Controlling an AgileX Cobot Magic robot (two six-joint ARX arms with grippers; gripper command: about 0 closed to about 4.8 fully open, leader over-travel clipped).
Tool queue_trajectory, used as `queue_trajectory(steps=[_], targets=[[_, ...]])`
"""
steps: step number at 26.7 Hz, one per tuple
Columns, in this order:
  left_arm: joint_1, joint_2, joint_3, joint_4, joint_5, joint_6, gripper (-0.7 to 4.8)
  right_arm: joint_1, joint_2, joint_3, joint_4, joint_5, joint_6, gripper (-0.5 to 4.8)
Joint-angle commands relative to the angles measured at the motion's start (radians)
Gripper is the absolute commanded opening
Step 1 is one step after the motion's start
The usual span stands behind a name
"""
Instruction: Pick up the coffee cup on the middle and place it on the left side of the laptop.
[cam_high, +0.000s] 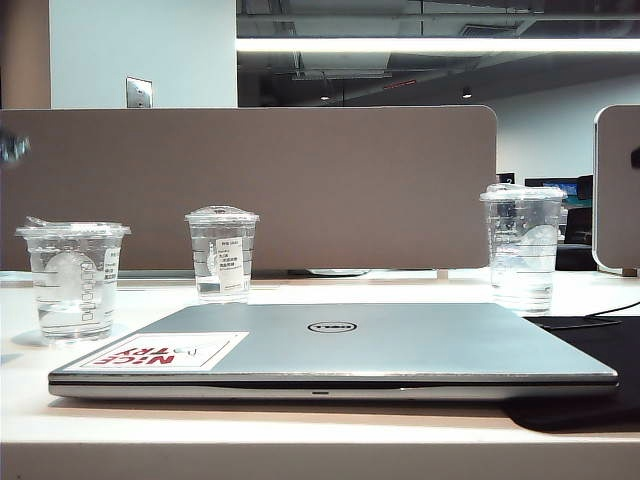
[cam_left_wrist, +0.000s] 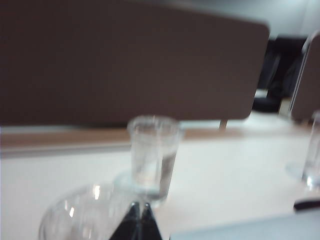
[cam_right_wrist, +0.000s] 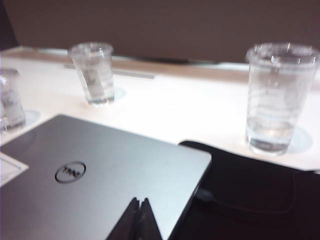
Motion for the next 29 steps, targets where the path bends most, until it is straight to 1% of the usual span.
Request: queue_trajectory(steps=[1, 8, 10, 12, 14, 16, 18, 19, 22, 25, 29], targets=[[0.0, -0.079, 0.003, 0.037, 0.003, -0.026, -0.06, -0.01, -0.04, -0.004, 0.014, 0.001, 0.0, -0.05], [0.0, -0.246, 0.003, 0.006, 0.021, -0.03, -0.06, -0.037, -0.052, -0.004, 0.018, 0.001, 0.0, -0.05], [0.001, -0.284, 0.003, -0.037, 0.02, -0.029, -0.06, -0.037, -0.052, -0.004, 0.018, 0.001, 0.0, -0.05], [0.001, -0.325, 0.003, -0.127, 0.002, -0.019, -0.06, -0.036, -0.052, -0.004, 0.018, 0.002, 0.0, -0.05], [0.001, -0.34, 0.003, -0.174, 0.006, -0.024, -0.06, -0.036, -0.052, -0.004, 0.018, 0.002, 0.0, -0.05], [0.001, -0.343, 0.003, -0.185, 0.028, -0.023, -0.06, -0.036, -0.052, -0.004, 0.018, 0.002, 0.0, -0.05], [0.001, -0.344, 0.003, -0.185, 0.027, -0.023, -0.06, -0.036, -0.052, -0.004, 0.018, 0.001, 0.0, -0.05], [0.001, -0.344, 0.003, -0.186, 0.01, -0.023, -0.06, -0.042, -0.052, -0.004, 0.018, 0.001, 0.0, -0.05], [0.001, -0.344, 0.003, -0.194, 0.002, -0.021, -0.06, -0.123, -0.052, -0.004, 0.018, -0.034, 0.0, -0.05], [0.001, -0.344, 0.003, -0.211, 0.002, -0.019, -0.06, -0.249, -0.052, -0.004, 0.018, -0.06, 0.0, -0.05], [0.001, -0.344, 0.003, -0.231, 0.002, -0.005, -0.06, -0.451, -0.052, -0.004, 0.018, -0.058, 0.0, -0.05]])
